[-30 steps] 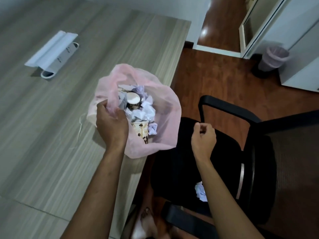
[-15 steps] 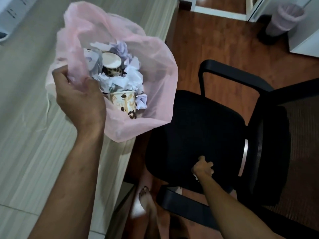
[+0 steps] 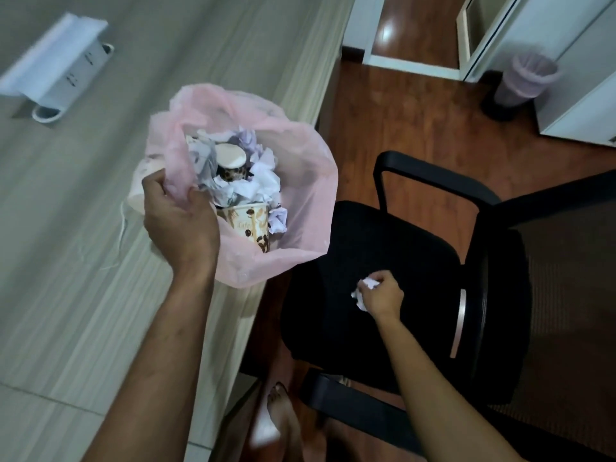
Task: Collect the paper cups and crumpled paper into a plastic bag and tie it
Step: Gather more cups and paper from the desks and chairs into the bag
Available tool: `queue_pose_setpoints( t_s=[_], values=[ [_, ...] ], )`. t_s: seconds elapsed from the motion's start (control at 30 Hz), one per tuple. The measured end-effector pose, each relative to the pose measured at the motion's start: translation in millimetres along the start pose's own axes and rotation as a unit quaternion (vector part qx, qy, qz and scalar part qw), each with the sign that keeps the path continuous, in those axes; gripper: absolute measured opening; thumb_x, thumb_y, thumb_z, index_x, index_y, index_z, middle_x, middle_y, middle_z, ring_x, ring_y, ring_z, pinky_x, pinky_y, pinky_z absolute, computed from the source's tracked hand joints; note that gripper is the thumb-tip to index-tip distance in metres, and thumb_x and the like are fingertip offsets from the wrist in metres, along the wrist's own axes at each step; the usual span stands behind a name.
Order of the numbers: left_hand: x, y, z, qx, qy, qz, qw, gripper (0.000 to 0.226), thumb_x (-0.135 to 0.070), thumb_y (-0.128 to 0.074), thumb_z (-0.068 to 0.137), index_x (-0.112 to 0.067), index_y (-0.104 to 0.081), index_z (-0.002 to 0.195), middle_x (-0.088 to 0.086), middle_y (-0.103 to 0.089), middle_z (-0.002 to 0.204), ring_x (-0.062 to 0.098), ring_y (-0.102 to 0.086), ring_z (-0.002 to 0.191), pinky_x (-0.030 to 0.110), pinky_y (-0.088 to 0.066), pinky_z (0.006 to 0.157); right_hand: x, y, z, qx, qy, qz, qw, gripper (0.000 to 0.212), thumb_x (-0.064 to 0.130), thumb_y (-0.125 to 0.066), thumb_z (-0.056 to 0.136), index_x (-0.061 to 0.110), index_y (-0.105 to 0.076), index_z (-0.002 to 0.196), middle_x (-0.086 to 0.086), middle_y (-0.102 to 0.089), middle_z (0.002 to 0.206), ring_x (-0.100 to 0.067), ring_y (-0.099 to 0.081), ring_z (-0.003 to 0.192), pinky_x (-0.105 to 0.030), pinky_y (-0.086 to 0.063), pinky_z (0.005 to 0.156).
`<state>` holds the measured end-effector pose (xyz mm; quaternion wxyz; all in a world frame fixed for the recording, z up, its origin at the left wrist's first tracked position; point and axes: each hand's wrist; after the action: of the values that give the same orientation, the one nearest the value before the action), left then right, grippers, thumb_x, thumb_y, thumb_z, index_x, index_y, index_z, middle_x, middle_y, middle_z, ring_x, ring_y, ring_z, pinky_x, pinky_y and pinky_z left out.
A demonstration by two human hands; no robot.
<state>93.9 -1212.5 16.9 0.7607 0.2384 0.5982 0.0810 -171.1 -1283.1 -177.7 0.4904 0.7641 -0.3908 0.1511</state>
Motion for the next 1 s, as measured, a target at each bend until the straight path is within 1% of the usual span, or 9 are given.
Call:
queue_pose_setpoints(
  t_s=[0.23,0.43,0.5,0.57,0.63,0.7,0.77,0.87,1.0],
  values=[
    [-20.4,18.4,7.0,-0.01,0.022,-0.017,1.0,0.028,-0.012,-0.058,0.087,-0.01,-0.058,0.114,0.007,-0.066,0.108,0.024,-0.058,0.093,0.021,-0.037,0.074,186.9,81.2,-98.5,-0.098,0.221,0.266,0.933,0.02,0.034,-0.072,0.081,0.022,-0.061,0.093,0.011,-0.067,0.085,-0.001,-0.064,0.075,-0.017,-0.051,0.071],
    [-31.7,34.1,19.8,0.007,0.029,0.003,1.0,0.024,-0.016,-0.06,0.089,-0.01,-0.059,0.112,0.01,-0.068,0.105,0.03,-0.06,0.093,0.025,-0.035,0.069,286.7,43.6,-132.0,-0.024,0.329,0.256,0.909,0.029,0.028,-0.075,0.082,0.011,-0.057,0.097,0.008,-0.063,0.085,0.009,-0.057,0.067,-0.011,-0.043,0.063],
    [-31.2,39.7,26.9,0.017,0.03,0.031,0.999,0.022,-0.022,-0.06,0.09,-0.011,-0.061,0.109,0.013,-0.069,0.104,0.033,-0.061,0.094,0.031,-0.039,0.073,302.2,23.0,-132.4,0.107,0.339,0.183,0.917,0.036,0.036,-0.069,0.087,0.012,-0.058,0.111,0.0,-0.065,0.108,0.004,-0.06,0.084,-0.018,-0.044,0.075],
    [-29.4,46.5,35.6,0.028,0.032,0.057,0.997,0.022,-0.026,-0.06,0.091,-0.009,-0.064,0.106,0.015,-0.069,0.102,0.036,-0.061,0.095,0.035,-0.042,0.076,307.7,11.0,-129.2,0.247,0.37,0.007,0.896,0.05,0.049,-0.058,0.092,0.02,-0.054,0.133,-0.005,-0.048,0.146,-0.013,-0.05,0.127,-0.03,-0.04,0.102],
    [-26.1,54.0,44.7,0.033,0.038,0.073,0.996,0.022,-0.026,-0.06,0.091,-0.008,-0.066,0.102,0.016,-0.069,0.099,0.037,-0.061,0.095,0.035,-0.042,0.076,304.0,13.4,-119.4,0.274,0.404,-0.053,0.871,0.053,0.047,-0.054,0.095,0.027,-0.046,0.143,-0.003,-0.028,0.158,-0.014,-0.031,0.142,-0.033,-0.029,0.114],
    [-21.3,60.0,53.7,0.028,0.037,0.081,0.996,0.022,-0.025,-0.059,0.091,-0.005,-0.067,0.097,0.019,-0.068,0.099,0.039,-0.061,0.093,0.035,-0.042,0.076,298.9,22.9,-103.4,0.14,0.427,-0.033,0.893,0.053,0.035,-0.063,0.092,0.027,-0.047,0.142,-0.001,-0.037,0.153,-0.012,-0.036,0.136,-0.027,-0.029,0.109],
    [-17.7,65.4,62.0,0.023,0.04,0.08,0.996,0.024,-0.024,-0.058,0.091,-0.001,-0.066,0.088,0.02,-0.067,0.093,0.038,-0.059,0.086,0.035,-0.039,0.072,291.0,31.3,-87.6,-0.044,0.374,-0.11,0.92,0.065,0.032,-0.071,0.081,0.027,-0.045,0.141,-0.003,-0.042,0.147,-0.023,-0.036,0.136,-0.038,-0.028,0.111],
    [-13.5,74.7,72.3,0.024,0.087,0.044,0.995,0.029,-0.025,-0.057,0.092,0.0,-0.059,0.078,0.015,-0.06,0.078,0.03,-0.051,0.074,0.033,-0.035,0.068,282.2,37.0,-71.1,0.011,0.207,-0.175,0.963,0.071,0.021,-0.069,0.076,0.021,-0.038,0.141,-0.012,-0.051,0.136,-0.035,-0.049,0.126,-0.045,-0.043,0.101],
    [2.8,96.5,90.6,-0.013,0.136,-0.043,0.99,0.023,-0.023,-0.057,0.089,-0.004,-0.063,0.077,0.021,-0.066,0.081,0.026,-0.054,0.071,0.041,-0.049,0.076,288.7,27.6,-71.1,0.066,0.284,-0.132,0.947,0.02,0.009,-0.055,0.078,0.006,-0.067,0.093,-0.018,-0.07,0.098,-0.035,-0.066,0.095,-0.029,-0.048,0.068]
  ],
)
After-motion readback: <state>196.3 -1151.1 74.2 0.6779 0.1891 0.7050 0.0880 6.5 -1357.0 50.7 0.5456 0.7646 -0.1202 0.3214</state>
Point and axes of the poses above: each hand's wrist, its own z-axis towards the middle knuckle, its own y-axis out of the back of the hand, x = y × z
